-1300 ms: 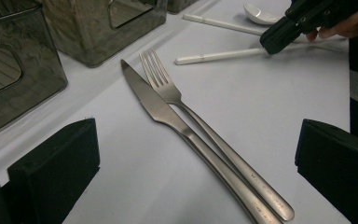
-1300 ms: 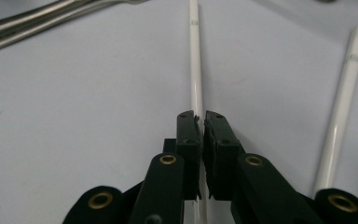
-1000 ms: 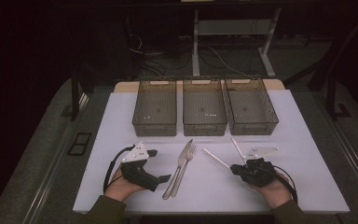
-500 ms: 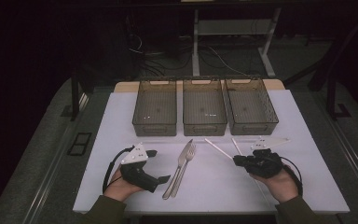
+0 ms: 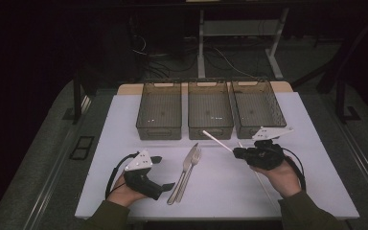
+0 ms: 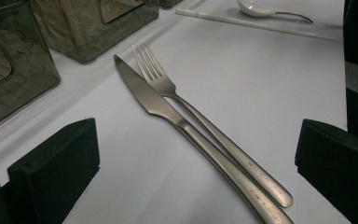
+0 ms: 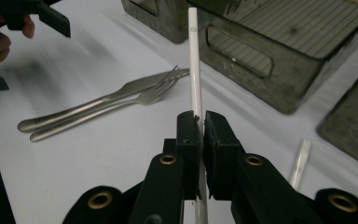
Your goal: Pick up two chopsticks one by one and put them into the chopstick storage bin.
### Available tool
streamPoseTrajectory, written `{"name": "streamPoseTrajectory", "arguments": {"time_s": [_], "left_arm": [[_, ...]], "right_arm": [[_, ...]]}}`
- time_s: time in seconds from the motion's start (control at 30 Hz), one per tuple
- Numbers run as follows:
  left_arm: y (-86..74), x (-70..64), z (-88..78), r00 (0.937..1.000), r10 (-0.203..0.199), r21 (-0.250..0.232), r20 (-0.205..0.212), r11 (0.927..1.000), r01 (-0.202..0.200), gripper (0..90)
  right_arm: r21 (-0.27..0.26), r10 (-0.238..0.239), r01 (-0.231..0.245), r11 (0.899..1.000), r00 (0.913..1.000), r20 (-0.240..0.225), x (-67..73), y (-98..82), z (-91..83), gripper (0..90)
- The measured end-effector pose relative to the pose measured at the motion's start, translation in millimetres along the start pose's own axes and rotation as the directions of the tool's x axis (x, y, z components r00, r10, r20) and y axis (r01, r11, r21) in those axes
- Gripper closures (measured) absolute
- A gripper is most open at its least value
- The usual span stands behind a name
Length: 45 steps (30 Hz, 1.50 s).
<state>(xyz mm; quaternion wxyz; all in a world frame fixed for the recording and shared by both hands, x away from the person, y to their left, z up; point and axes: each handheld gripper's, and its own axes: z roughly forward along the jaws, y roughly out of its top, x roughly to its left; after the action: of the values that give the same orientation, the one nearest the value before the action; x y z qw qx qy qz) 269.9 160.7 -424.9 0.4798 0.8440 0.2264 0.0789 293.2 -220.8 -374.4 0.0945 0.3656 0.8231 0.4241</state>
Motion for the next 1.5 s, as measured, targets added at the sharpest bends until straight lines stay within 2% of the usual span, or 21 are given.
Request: {"name": "streamPoseTrajectory", "arguments": {"time_s": [0.1, 0.2, 0.43, 0.67, 1.13, 1.5], "left_arm": [[0.4, 0.2, 1.3, 0.9999, 0.009, 0.004, 0.005, 0.9999, -0.009, 0.0], [-0.3, -0.7, 2.4, 1.0000, -0.010, -0.007, 0.002, 0.9999, 0.010, 0.0], [-0.5, 1.2, 2.6, 1.0000, -0.003, -0.003, 0.003, 1.0000, 0.003, 0.0], [-0.2, 1.5, 1.5, 1.0000, -0.007, -0.009, 0.004, 0.9999, 0.007, 0.0], [0.0, 1.1, 2.9, 0.9999, 0.000, -0.008, 0.016, 1.0000, 0.000, 0.0], [0.0, 1.1, 2.0, 0.9999, -0.005, -0.013, 0.016, 0.9999, 0.006, 0.0]], "right_arm": [[-0.009, -0.003, 0.003, 1.000, 1.0000, -0.004, 0.2, 9.1, 2.6, 85.0], [-0.022, 0.000, 0.000, 1.000, 1.0000, -0.002, -0.3, 19.3, 4.5, 85.0], [-0.037, 0.001, -0.001, 0.999, 0.9999, 0.012, -3.2, 45.0, 9.8, 85.0], [-0.032, 0.003, -0.002, 0.999, 0.9999, 0.017, -3.5, 63.6, 18.1, 85.0], [-0.024, 0.006, -0.005, 1.000, 0.9998, 0.018, 0.4, 98.4, 49.8, 85.0], [0.001, 0.003, -0.003, 1.000, 0.9992, 0.040, 2.5, 124.9, 77.8, 85.0]]}}
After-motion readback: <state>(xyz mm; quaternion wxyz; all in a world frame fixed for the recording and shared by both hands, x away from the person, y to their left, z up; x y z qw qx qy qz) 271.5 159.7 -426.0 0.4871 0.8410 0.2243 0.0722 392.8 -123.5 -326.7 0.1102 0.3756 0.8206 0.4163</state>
